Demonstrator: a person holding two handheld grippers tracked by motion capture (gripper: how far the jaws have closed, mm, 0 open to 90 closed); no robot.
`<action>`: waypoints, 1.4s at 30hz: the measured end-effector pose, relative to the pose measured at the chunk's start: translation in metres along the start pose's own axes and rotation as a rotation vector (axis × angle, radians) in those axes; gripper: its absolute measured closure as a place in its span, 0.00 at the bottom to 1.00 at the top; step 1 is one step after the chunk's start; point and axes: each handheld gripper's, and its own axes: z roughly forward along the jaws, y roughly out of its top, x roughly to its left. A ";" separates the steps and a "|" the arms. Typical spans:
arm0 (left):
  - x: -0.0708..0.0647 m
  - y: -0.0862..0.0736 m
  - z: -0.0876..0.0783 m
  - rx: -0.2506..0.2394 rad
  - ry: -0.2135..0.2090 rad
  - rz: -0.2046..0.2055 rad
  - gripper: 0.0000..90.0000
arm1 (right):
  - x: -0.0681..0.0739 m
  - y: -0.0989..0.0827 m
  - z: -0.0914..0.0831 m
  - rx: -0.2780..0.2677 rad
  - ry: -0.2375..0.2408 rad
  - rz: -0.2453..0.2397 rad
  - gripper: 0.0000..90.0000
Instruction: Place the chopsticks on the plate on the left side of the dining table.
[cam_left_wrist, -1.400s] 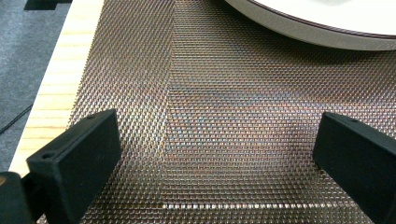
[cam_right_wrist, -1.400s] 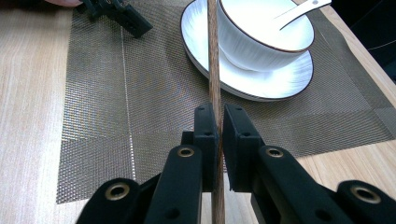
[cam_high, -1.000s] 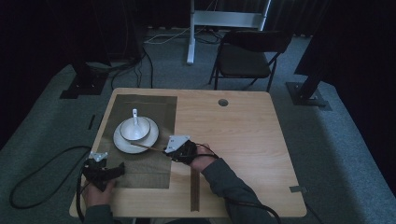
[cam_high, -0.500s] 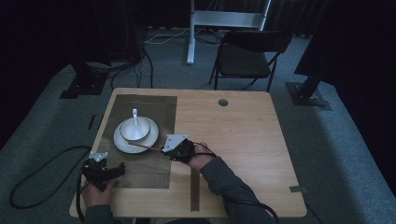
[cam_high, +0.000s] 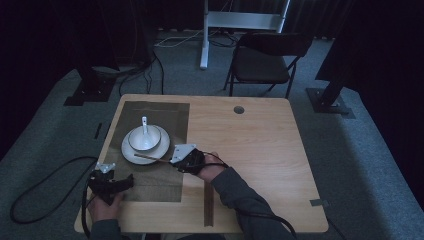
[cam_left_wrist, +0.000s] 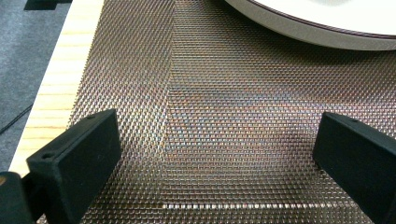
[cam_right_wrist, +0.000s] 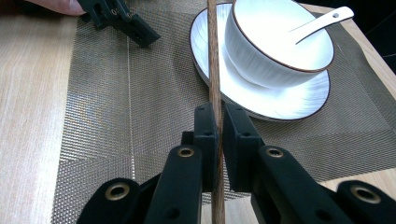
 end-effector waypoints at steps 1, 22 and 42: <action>0.000 0.000 0.000 0.000 0.000 0.000 0.02 | 0.000 0.000 0.001 0.000 0.000 -0.001 0.94; 0.000 0.000 0.000 -0.001 0.000 0.000 0.02 | 0.000 0.007 0.013 0.012 0.017 -0.020 0.94; 0.000 0.000 0.000 0.000 0.001 0.001 0.02 | -0.003 0.010 0.023 0.016 0.026 -0.022 0.94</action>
